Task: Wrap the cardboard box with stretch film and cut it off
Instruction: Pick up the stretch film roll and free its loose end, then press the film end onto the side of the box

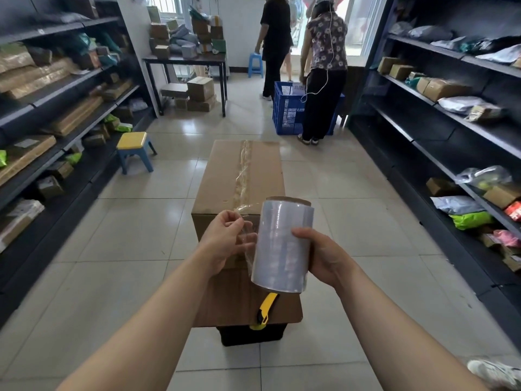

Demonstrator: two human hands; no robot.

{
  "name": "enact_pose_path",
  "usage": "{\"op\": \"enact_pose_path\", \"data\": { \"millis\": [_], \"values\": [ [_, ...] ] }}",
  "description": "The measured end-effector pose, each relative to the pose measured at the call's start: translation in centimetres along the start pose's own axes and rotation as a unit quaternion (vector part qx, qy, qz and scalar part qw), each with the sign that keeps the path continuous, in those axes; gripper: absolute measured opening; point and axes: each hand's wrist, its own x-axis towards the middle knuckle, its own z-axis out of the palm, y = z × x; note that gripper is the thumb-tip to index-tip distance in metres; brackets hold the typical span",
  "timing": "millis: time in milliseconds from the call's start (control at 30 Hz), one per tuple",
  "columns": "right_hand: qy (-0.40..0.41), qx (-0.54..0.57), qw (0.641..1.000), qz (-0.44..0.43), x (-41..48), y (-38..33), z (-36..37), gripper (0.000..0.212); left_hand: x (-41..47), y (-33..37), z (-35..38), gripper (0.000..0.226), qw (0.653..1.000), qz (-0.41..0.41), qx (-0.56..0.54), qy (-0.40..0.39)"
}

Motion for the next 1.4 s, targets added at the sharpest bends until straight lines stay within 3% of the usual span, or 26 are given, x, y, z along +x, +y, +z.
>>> {"op": "enact_pose_path", "data": {
  "millis": [500,600,700,767,933,1133,1300,1400],
  "values": [
    [0.097,-0.064,0.992,-0.039,3.3,3.0,0.2,0.054,3.0,-3.4,-3.2,0.015,0.974,0.082,0.177,0.116],
    [0.116,-0.06,0.99,-0.046,4.2,4.0,-0.1,0.037,4.4,-4.5,-3.8,0.013,0.977,0.068,0.164,0.12],
    [0.154,-0.064,0.985,-0.053,5.6,5.4,-0.6,0.033,5.8,-5.8,-4.4,0.014,0.978,0.055,0.15,0.133],
    [0.194,-0.082,0.976,-0.052,6.8,6.5,-1.0,0.041,6.8,-7.1,-4.9,0.016,0.969,0.058,0.194,0.142],
    [0.322,-0.129,0.937,-0.045,10.1,9.9,-1.2,0.091,9.3,-9.8,-5.9,0.008,0.965,0.034,0.21,0.153],
    [0.433,-0.132,0.888,-0.086,12.8,13.5,-1.2,0.1,12.1,-11.9,-6.4,0.007,0.981,-0.006,0.107,0.163],
    [0.473,-0.148,0.858,-0.134,14.7,15.6,-0.2,0.114,14.4,-12.8,-6.8,0.005,0.987,-0.024,0.049,0.154],
    [0.501,-0.157,0.838,-0.146,16.0,16.5,0.2,0.11,15.4,-13.2,-6.9,0.01,0.988,-0.024,0.025,0.152]
  ]
}}
